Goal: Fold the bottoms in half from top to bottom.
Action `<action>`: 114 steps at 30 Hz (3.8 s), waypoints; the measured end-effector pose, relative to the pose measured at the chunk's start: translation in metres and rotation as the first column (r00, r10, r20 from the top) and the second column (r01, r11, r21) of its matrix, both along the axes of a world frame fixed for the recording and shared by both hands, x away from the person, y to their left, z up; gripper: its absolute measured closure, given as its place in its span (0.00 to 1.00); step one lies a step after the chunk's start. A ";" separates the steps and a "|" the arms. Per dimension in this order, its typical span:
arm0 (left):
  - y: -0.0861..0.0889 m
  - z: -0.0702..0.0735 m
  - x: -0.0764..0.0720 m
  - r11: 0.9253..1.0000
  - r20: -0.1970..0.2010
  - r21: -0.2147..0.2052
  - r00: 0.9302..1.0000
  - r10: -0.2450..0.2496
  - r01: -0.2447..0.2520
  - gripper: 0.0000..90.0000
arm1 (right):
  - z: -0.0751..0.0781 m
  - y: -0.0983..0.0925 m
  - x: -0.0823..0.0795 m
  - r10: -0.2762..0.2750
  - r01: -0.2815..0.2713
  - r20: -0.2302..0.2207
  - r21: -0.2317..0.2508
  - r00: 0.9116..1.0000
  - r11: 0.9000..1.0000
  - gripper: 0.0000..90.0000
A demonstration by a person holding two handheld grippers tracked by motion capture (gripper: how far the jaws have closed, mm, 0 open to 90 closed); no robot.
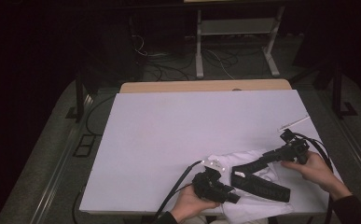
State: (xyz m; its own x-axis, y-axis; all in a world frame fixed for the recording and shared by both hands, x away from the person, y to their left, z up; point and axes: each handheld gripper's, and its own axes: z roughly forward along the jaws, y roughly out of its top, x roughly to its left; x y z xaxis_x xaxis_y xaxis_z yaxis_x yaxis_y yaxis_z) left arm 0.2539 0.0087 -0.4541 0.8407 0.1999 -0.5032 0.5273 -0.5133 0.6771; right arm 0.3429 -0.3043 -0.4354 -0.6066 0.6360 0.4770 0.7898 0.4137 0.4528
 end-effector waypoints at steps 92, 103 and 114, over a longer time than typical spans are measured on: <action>0.079 0.035 0.052 0.928 0.080 -0.271 0.955 0.286 -0.255 0.21 | 0.031 0.016 -0.042 0.244 -0.256 0.089 0.175 0.966 0.951 0.98; 0.081 0.035 0.054 0.921 0.076 -0.280 0.950 0.301 -0.269 0.21 | 0.018 0.044 -0.043 0.328 -0.330 0.041 0.140 0.944 0.933 0.98; 0.081 0.033 0.055 0.924 0.074 -0.274 0.952 0.297 -0.267 0.21 | 0.020 0.049 -0.061 0.440 -0.438 0.028 0.173 0.897 0.882 0.98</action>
State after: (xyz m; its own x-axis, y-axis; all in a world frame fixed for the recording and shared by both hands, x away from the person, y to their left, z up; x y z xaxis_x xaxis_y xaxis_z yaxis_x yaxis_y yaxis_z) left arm 0.3088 0.0892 -0.4210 0.8221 0.3133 -0.4755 0.5380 -0.1539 0.8288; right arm 0.2819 -0.2549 -0.4158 -0.7988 0.2139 0.5623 0.5506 0.6368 0.5398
